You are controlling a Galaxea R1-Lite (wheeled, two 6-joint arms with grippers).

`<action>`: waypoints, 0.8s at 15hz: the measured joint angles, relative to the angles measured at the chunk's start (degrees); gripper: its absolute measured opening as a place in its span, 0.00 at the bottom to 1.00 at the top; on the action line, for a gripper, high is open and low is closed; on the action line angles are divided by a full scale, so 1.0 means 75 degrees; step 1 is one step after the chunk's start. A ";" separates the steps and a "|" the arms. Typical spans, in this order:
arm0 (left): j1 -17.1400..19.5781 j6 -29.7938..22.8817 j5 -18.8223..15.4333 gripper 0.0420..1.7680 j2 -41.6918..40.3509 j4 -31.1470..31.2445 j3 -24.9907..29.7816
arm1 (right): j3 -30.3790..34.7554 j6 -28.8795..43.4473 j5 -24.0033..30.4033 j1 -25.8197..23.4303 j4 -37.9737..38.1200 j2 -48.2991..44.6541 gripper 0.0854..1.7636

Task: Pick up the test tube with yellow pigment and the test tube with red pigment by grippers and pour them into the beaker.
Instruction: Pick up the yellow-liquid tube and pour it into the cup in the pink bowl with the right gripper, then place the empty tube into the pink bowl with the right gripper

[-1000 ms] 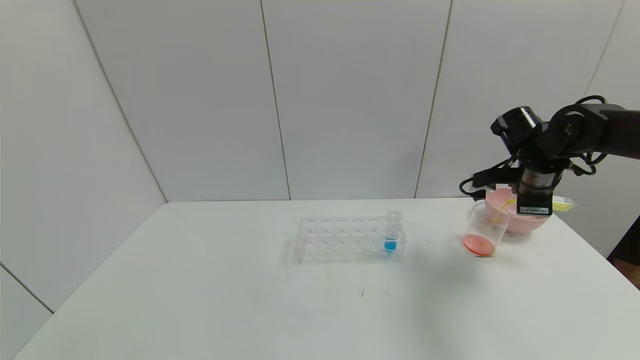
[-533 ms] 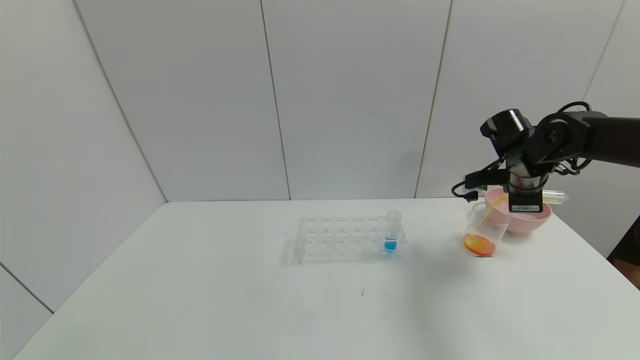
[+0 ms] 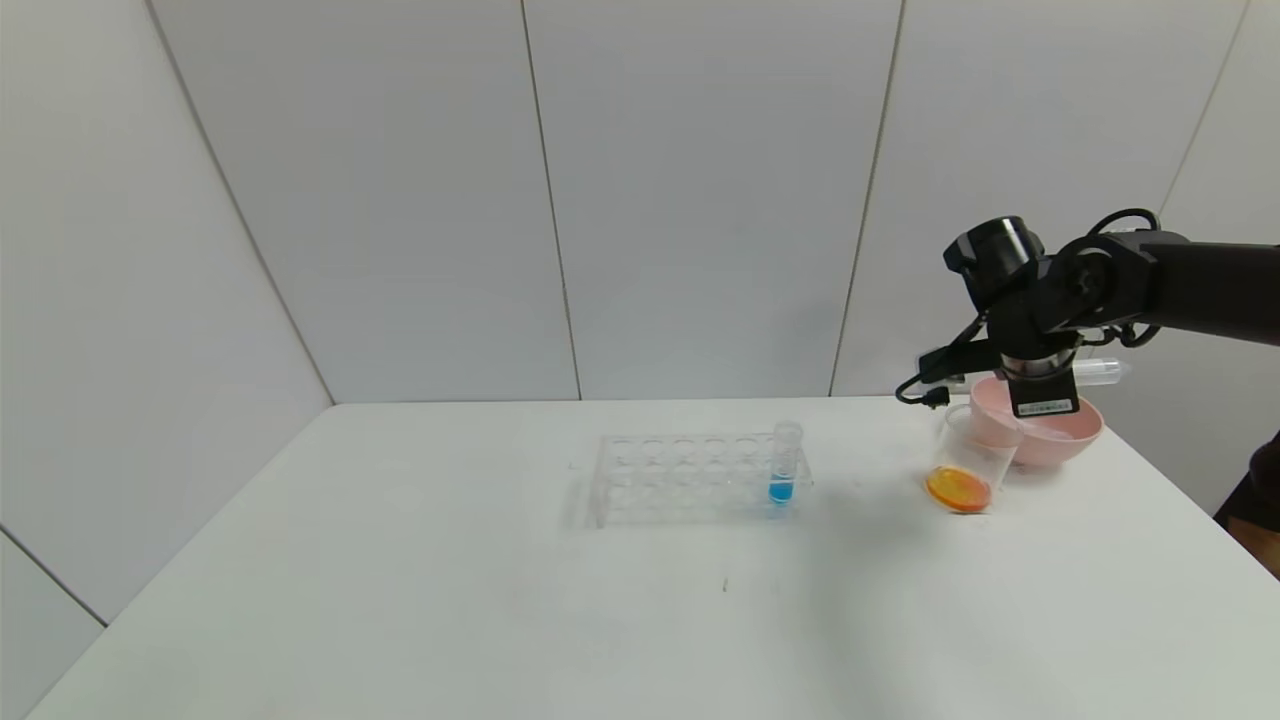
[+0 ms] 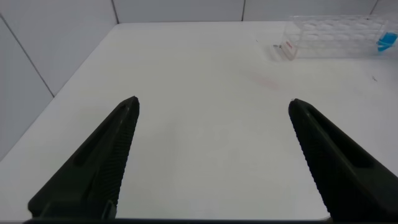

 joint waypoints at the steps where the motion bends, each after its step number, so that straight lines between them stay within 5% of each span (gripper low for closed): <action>1: 0.0000 0.0000 0.0000 0.97 0.0000 0.0000 0.0000 | 0.0000 -0.0154 -0.0008 0.0003 0.0011 -0.0007 0.25; 12: 0.0000 0.0000 0.0003 0.97 0.0000 0.0000 0.0000 | 0.0003 -0.1073 -0.0496 0.0044 -0.0273 -0.0158 0.25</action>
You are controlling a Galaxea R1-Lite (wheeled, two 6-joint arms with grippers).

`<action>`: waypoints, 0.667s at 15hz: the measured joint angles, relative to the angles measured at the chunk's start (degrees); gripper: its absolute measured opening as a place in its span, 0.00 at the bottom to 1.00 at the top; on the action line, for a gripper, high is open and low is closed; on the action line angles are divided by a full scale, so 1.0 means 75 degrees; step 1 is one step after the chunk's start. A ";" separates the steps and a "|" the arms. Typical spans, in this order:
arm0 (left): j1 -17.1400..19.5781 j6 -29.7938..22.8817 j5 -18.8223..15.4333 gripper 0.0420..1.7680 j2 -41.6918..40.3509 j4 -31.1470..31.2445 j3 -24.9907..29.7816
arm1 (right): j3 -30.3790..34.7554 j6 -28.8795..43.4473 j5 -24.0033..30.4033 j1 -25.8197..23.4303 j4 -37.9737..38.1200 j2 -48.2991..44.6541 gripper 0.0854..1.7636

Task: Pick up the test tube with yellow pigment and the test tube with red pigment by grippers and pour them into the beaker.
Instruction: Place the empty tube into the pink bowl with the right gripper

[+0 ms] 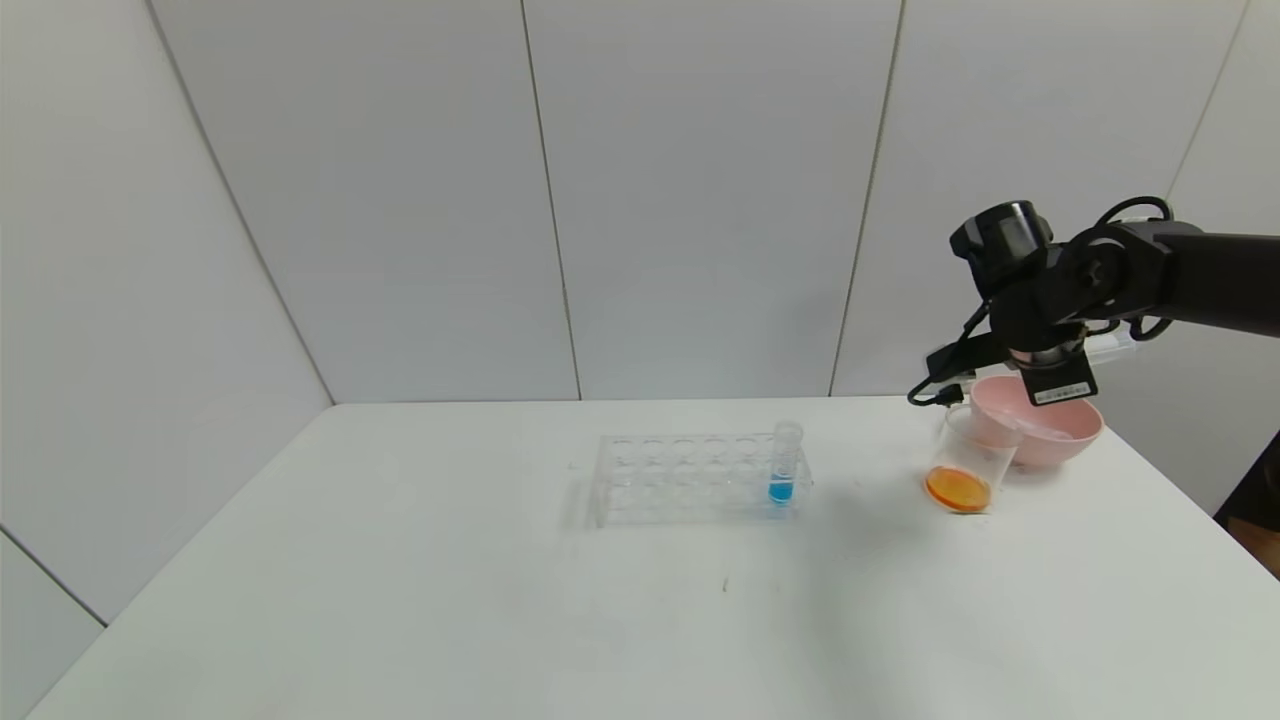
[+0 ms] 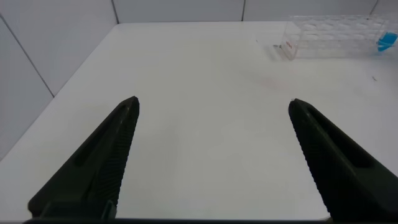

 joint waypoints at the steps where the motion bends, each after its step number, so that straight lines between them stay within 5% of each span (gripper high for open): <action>1: 0.0000 0.0000 -0.0003 0.97 0.0000 0.0000 0.0000 | 0.0000 0.0000 0.0000 0.0008 -0.0003 0.0000 0.25; 7: 0.0000 0.0000 0.0000 0.97 0.0000 0.0000 0.0000 | 0.0000 0.0226 0.0148 0.0049 -0.0007 -0.0080 0.25; 10: 0.0000 0.0000 0.0000 0.97 0.0000 0.0000 0.0000 | 0.0007 0.0733 0.1035 -0.0062 0.0132 -0.0254 0.25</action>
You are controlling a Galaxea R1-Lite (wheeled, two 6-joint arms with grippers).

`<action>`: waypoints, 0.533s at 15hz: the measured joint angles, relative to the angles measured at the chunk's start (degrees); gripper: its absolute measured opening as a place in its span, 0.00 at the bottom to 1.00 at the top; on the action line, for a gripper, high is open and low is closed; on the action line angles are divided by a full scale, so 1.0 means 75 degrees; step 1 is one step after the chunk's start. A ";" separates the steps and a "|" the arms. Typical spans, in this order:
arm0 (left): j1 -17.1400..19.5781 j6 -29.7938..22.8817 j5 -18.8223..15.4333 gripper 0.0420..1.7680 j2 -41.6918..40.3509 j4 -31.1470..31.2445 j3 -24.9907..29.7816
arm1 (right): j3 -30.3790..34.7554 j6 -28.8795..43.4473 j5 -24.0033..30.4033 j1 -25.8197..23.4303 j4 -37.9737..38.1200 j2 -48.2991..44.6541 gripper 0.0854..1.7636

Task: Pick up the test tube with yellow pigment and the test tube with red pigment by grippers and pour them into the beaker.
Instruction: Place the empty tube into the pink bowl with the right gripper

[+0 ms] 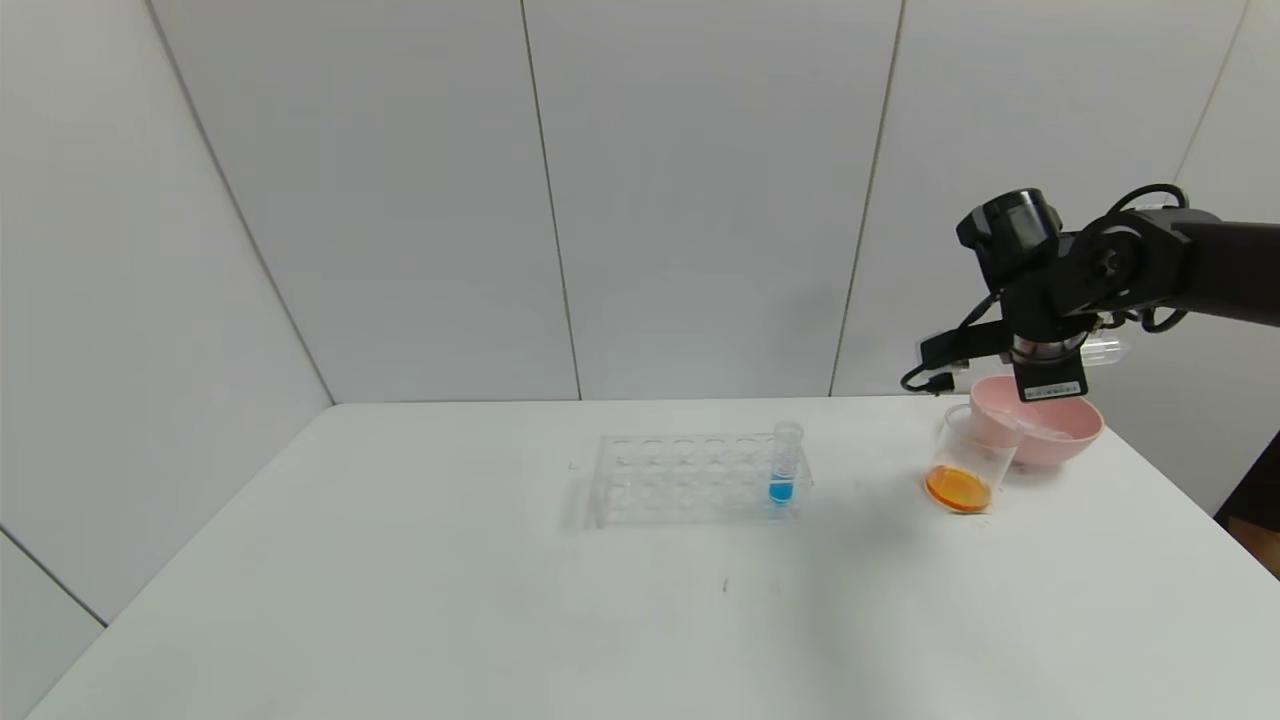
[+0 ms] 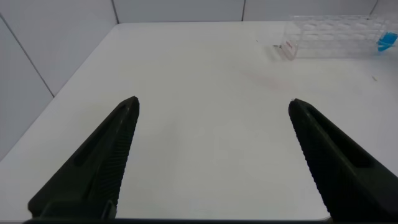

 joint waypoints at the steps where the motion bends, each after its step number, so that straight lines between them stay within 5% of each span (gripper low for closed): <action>1: 0.0000 0.0000 0.0000 0.97 0.0000 0.0000 0.0000 | 0.0029 0.0164 0.0450 -0.0093 0.0094 -0.0099 0.25; 5: 0.0000 0.0000 -0.0003 0.97 0.0000 0.0000 0.0000 | 0.0111 0.1668 0.2617 -0.0600 0.0839 -0.0577 0.25; 8: 0.0000 0.0003 0.0000 0.97 0.0000 0.0000 0.0000 | 0.0125 0.2609 0.4953 -0.1161 0.1408 -0.0956 0.25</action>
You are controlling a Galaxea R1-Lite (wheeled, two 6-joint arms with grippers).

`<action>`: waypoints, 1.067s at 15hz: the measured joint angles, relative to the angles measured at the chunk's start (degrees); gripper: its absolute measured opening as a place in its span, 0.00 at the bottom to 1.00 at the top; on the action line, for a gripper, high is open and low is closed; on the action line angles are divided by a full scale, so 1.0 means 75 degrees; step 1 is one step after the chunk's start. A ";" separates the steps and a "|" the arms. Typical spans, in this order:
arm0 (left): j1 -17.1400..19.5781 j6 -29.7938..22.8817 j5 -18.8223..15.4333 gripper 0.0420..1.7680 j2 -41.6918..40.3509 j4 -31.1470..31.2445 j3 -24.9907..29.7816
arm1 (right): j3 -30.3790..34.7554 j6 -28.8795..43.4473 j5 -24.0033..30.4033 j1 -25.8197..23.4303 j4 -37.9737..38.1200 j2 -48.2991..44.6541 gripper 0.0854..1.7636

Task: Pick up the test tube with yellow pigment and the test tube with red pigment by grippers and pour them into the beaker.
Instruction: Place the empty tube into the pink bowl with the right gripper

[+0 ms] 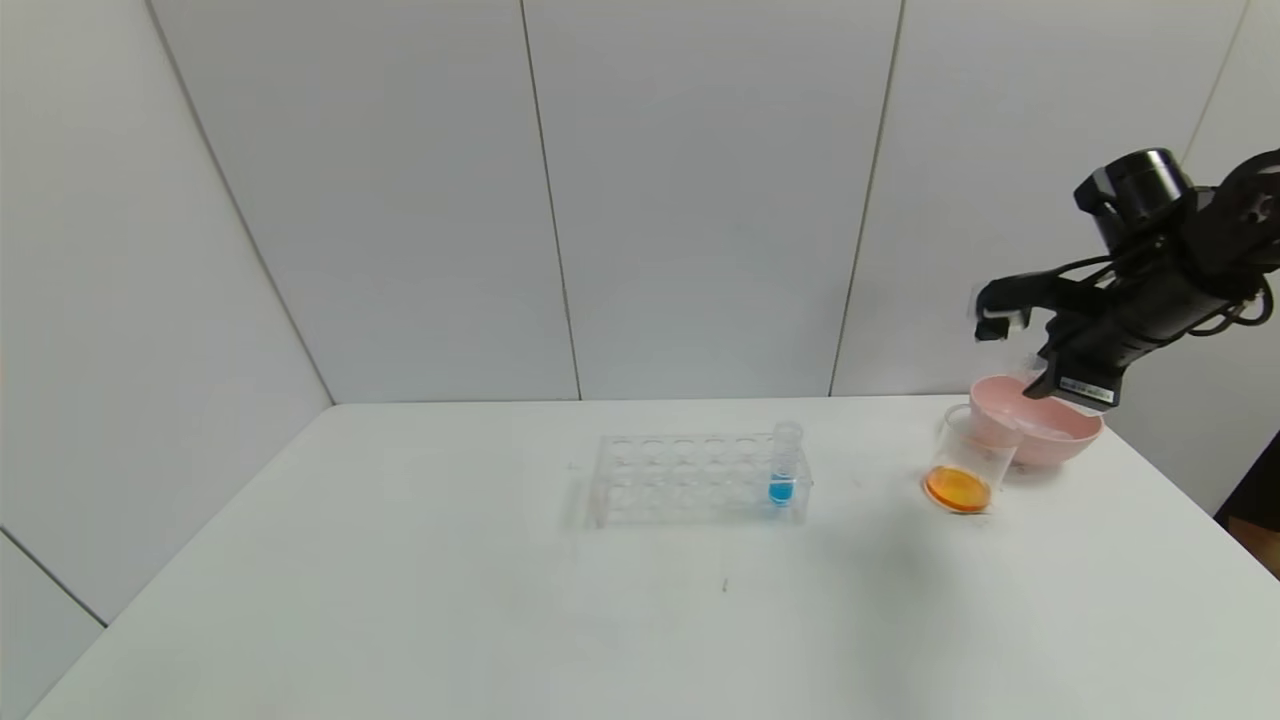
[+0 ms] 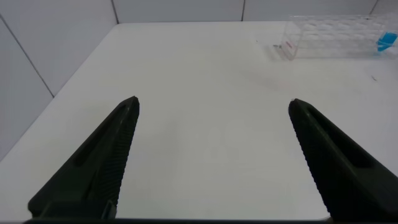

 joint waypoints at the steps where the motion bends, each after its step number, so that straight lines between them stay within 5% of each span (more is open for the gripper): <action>1: 0.0000 -0.0003 0.0000 0.97 0.0000 0.0000 0.0000 | 0.0037 0.0278 0.0637 -0.0231 0.0146 -0.0151 0.25; 4: 0.0000 -0.0003 0.0000 0.97 0.0000 0.0000 0.0000 | 0.0335 0.1195 0.2222 -0.0974 0.0219 -0.0668 0.25; 9: 0.0000 -0.0003 0.0000 0.97 0.0000 0.0000 0.0000 | 0.1328 0.3109 0.3239 -0.1638 -0.0405 -0.1565 0.25; 11: 0.0000 -0.0003 0.0000 0.97 0.0000 0.0000 0.0000 | 0.2029 0.3857 0.3261 -0.1694 -0.1533 -0.1907 0.25; 16: 0.0000 -0.0003 0.0000 0.97 0.0000 0.0000 0.0000 | 0.4624 0.5978 0.3054 -0.1833 -0.6724 -0.2484 0.25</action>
